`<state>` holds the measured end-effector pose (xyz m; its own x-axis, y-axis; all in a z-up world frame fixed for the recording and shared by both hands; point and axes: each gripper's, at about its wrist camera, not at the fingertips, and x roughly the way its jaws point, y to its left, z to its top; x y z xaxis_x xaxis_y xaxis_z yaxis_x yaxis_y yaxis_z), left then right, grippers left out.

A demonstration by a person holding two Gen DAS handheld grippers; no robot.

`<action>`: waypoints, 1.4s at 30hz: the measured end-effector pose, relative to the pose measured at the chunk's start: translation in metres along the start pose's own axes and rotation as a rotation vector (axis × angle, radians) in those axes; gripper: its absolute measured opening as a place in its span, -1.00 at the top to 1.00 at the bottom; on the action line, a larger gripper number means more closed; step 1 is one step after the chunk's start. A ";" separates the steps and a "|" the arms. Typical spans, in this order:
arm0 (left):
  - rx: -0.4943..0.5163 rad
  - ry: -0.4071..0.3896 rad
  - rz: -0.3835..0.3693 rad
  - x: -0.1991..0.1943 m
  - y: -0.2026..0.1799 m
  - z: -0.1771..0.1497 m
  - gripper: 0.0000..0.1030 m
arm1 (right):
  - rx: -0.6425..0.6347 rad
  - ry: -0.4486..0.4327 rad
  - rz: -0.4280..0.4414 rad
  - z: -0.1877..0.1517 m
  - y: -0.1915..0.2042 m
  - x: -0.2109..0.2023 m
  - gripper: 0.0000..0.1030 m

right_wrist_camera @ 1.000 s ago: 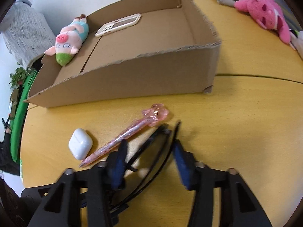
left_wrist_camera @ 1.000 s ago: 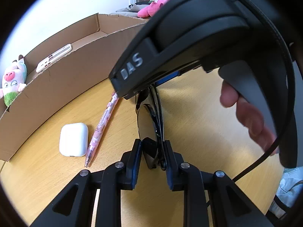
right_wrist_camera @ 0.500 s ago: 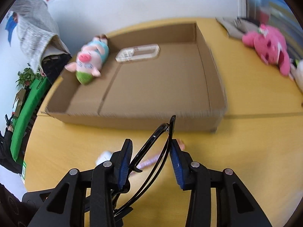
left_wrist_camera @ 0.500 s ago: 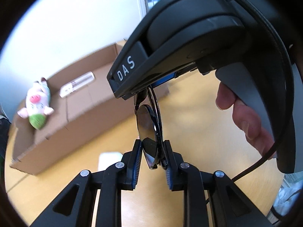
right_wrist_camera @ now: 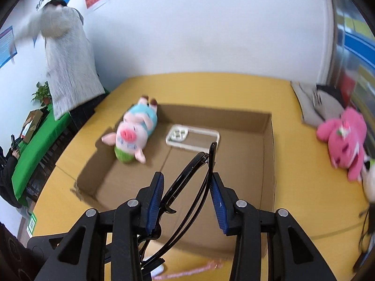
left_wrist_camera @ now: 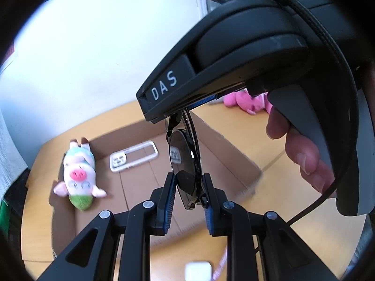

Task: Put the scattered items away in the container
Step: 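Lift the sunglasses with both grippers and carry them over the box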

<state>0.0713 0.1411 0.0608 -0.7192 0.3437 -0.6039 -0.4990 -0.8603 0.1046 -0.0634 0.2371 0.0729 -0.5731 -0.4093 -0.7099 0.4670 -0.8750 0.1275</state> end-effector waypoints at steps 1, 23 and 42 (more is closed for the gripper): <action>-0.004 -0.003 0.002 0.001 0.003 0.004 0.59 | -0.006 -0.002 0.003 0.006 0.000 0.001 0.15; -0.051 0.106 0.033 0.101 0.037 0.054 0.59 | -0.013 0.112 0.069 0.084 -0.054 0.101 0.16; -0.166 0.365 -0.085 0.228 0.056 0.029 0.59 | 0.056 0.346 0.056 0.069 -0.114 0.246 0.18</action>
<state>-0.1345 0.1823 -0.0477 -0.4450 0.2852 -0.8489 -0.4426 -0.8941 -0.0684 -0.3037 0.2186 -0.0684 -0.2808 -0.3535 -0.8923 0.4478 -0.8705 0.2040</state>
